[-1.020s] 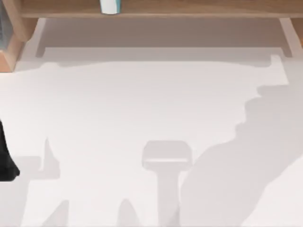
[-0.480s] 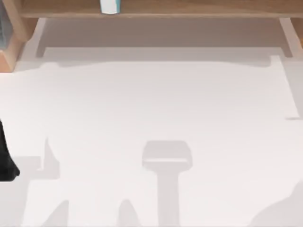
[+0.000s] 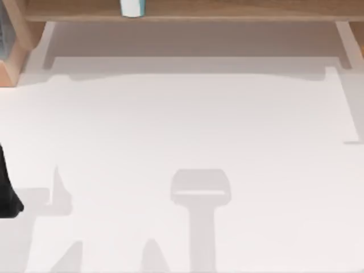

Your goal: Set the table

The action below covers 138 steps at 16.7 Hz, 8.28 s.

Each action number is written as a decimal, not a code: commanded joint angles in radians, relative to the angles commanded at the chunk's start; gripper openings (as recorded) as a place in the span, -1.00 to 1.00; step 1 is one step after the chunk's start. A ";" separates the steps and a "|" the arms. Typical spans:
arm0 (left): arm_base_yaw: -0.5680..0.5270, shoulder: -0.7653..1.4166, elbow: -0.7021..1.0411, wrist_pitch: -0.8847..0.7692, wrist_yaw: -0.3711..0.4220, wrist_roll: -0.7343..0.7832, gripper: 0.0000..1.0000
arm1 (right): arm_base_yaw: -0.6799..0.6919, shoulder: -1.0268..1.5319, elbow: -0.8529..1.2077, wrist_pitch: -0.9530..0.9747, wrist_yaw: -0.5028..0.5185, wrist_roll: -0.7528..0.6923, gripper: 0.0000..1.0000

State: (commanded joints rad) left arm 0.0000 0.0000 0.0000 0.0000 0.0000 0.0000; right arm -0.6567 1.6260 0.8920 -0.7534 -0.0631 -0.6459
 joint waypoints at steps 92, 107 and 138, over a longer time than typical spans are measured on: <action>0.000 0.000 0.000 0.000 0.000 0.000 1.00 | -0.093 0.405 -0.454 2.355 -0.646 -0.900 1.00; 0.000 0.000 0.000 0.000 0.000 0.000 1.00 | -0.032 0.435 -0.379 2.312 -0.592 -0.907 1.00; 0.000 0.000 0.000 0.000 0.000 0.000 1.00 | 0.064 0.507 -0.191 2.192 -0.491 -0.908 -1.00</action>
State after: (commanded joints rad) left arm 0.0000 0.0000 0.0000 0.0000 0.0000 0.0000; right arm -0.5924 2.1333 0.7009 1.4381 -0.5540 -1.5536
